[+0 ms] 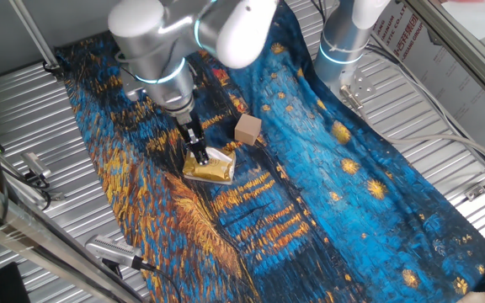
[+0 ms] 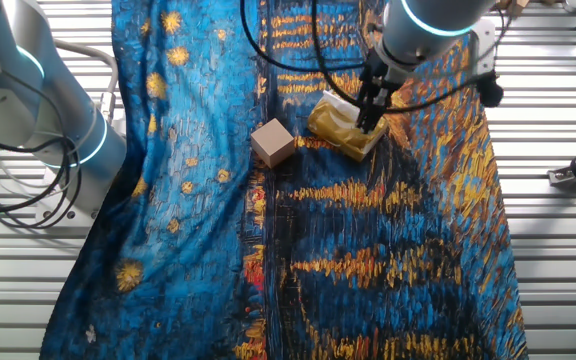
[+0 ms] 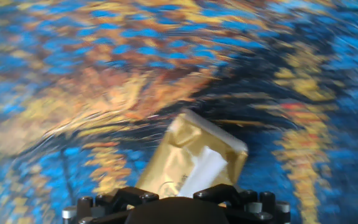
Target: Pull out a napkin
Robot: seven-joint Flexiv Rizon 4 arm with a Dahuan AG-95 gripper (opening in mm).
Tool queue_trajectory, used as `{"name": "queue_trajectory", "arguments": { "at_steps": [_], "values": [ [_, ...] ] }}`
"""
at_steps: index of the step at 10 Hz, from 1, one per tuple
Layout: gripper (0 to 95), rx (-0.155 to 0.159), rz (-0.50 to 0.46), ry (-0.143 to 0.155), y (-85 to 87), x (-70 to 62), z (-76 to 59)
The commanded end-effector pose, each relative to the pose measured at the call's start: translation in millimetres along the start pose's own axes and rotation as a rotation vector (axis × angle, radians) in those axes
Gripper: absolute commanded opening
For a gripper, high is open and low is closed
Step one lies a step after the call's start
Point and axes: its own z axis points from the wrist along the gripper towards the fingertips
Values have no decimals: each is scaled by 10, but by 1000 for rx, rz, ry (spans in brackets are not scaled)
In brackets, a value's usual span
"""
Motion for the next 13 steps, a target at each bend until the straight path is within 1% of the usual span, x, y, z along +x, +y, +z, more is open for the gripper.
{"name": "queue_trajectory", "arguments": {
  "at_steps": [1, 3, 6, 7, 9, 13],
  "values": [
    [950, 96, 46, 28, -111, 34, -9],
    [950, 108, 49, 44, -114, 31, 33],
    [380, 112, 49, 45, -116, 28, 81],
    [380, 112, 49, 45, -117, 28, 80],
    [0, 111, 49, 53, -117, 28, 80],
    [0, 112, 49, 55, -117, 23, 101]
  ]
}}
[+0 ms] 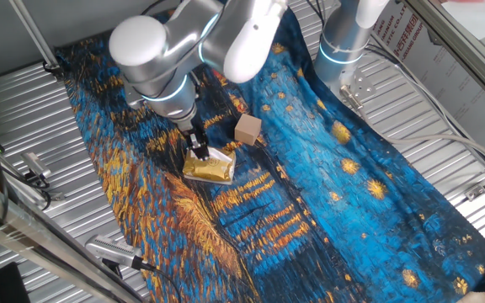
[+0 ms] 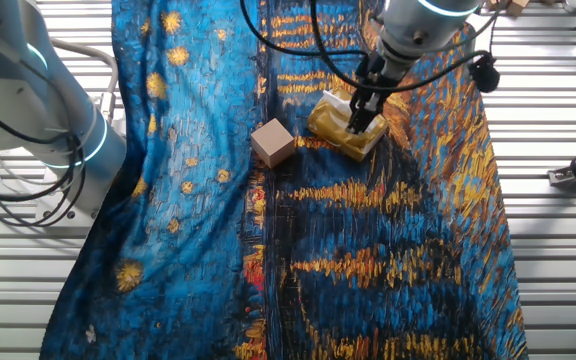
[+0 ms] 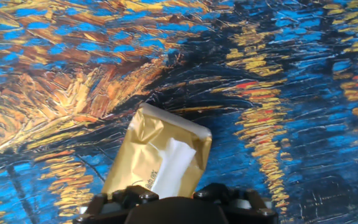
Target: Pull out a napkin
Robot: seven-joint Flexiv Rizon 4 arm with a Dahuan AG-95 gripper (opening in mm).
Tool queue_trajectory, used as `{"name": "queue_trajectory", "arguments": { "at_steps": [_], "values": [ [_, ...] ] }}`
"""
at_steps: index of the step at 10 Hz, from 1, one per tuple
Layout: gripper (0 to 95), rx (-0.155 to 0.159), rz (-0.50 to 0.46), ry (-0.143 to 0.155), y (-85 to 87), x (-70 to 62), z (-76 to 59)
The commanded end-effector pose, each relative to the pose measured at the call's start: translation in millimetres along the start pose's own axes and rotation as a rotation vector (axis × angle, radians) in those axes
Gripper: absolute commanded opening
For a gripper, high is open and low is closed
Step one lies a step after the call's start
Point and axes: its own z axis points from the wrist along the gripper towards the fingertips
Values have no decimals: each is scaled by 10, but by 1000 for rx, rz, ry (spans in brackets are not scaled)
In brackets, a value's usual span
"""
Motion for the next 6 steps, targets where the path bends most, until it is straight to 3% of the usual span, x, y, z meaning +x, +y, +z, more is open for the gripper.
{"name": "queue_trajectory", "arguments": {
  "at_steps": [1, 6],
  "values": [
    [0, -3, -1, -4, 0, 5, 25],
    [0, -11, -3, -5, -12, 7, 40]
  ]
}}
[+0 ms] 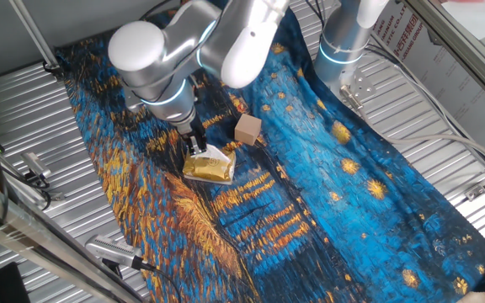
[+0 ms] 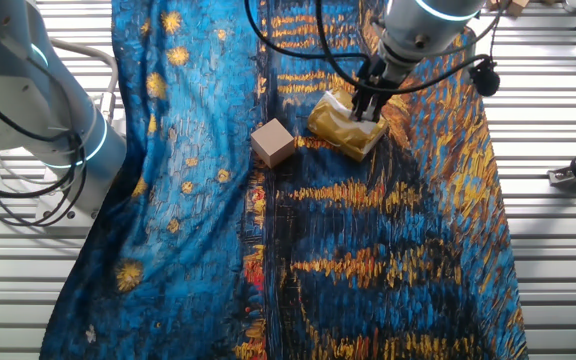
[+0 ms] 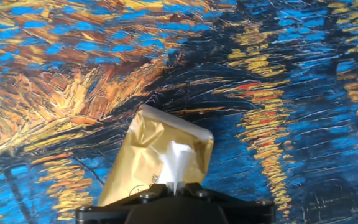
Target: Pull out a napkin
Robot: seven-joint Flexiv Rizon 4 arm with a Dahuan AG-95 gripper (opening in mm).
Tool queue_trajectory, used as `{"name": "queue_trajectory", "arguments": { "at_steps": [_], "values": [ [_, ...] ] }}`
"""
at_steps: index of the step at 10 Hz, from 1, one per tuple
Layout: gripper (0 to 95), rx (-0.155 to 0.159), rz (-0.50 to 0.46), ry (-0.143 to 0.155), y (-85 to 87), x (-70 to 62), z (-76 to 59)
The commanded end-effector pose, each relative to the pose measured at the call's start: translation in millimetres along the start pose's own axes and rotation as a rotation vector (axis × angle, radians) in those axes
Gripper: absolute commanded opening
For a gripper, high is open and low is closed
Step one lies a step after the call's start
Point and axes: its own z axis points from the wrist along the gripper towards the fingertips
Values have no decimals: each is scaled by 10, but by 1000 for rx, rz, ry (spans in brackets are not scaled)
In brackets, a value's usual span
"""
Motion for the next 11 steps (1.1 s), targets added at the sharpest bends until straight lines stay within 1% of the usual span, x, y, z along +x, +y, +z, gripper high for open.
{"name": "queue_trajectory", "arguments": {
  "at_steps": [1, 2, 3, 4, 5, 6, 7, 9, 10, 11],
  "values": [
    [0, -11, -2, 1, 5, -2, -13],
    [0, -36, -8, 12, -5, 16, -112],
    [0, -68, -17, 33, -12, 39, -247],
    [0, -77, -20, 52, -10, 63, -411],
    [0, -98, -27, 68, -3, 84, -523],
    [0, -106, -30, 78, 10, 117, -651],
    [0, -125, -35, 88, 31, 187, -805],
    [0, -131, -38, 100, 67, 259, -970],
    [0, -135, -41, 114, 97, 276, -1071],
    [0, -137, -42, 119, 116, 277, -1126]
  ]
}}
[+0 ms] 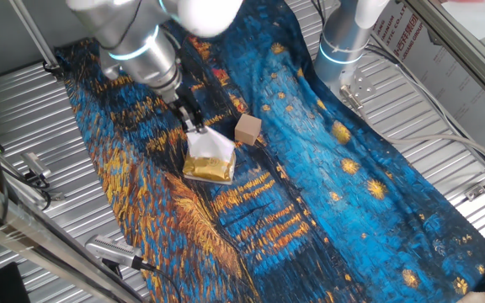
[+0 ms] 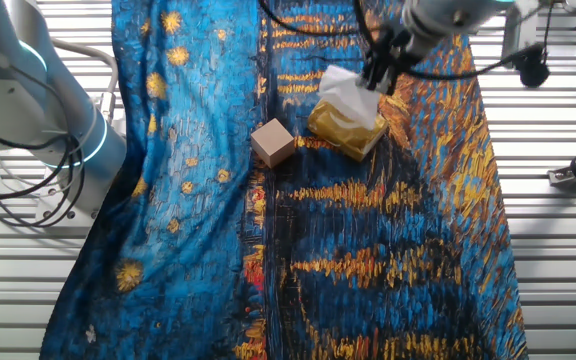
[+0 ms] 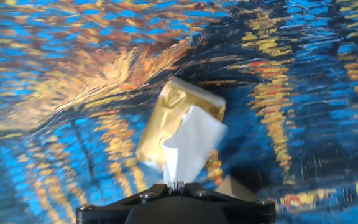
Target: Pull out a napkin
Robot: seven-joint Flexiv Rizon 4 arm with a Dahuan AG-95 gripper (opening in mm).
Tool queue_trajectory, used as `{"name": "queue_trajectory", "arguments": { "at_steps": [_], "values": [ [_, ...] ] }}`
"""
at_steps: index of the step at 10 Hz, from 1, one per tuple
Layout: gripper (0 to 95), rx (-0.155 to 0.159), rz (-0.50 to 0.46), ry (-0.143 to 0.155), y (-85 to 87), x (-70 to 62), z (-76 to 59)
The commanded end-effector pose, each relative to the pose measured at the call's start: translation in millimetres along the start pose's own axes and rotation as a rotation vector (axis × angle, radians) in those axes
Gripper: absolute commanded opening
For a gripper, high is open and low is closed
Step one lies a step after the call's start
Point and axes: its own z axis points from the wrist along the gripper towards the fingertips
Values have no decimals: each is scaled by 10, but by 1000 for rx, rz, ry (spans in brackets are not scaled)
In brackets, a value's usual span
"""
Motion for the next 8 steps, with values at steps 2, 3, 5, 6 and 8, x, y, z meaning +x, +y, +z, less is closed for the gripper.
{"name": "queue_trajectory", "arguments": {
  "at_steps": [2, 3, 5, 6, 8],
  "values": [
    [0, -10, -5, 20, 101, 47, -160],
    [0, -26, -9, 24, 131, 85, -198],
    [0, -32, -11, 24, 189, 92, -228],
    [0, -33, -11, 23, 236, 81, -223],
    [0, -17, -7, 19, 461, 81, -217]
  ]
}}
